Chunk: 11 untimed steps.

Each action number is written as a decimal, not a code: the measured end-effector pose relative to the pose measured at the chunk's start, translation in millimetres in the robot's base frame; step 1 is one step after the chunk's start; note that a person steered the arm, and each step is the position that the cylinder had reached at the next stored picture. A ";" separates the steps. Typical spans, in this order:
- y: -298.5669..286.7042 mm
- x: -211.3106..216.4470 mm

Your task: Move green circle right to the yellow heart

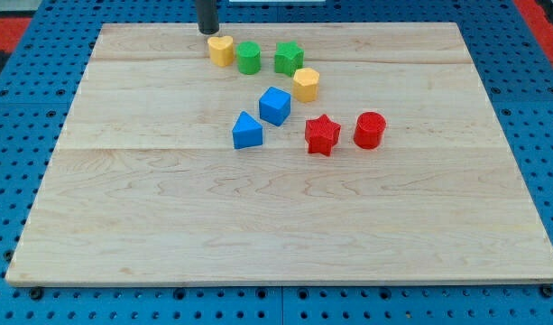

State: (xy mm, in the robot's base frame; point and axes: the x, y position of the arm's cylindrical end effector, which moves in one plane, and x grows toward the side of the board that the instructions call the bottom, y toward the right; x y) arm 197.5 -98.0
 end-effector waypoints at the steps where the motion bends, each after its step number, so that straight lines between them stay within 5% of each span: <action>1: 66.0 17.9; 2: 66.2 45.8; 4: 33.3 26.8; 7: -92.2 38.7; 8: -116.7 105.4; 9: -68.8 173.3; 11: 58.6 148.0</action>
State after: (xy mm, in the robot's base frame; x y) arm 345.5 -39.4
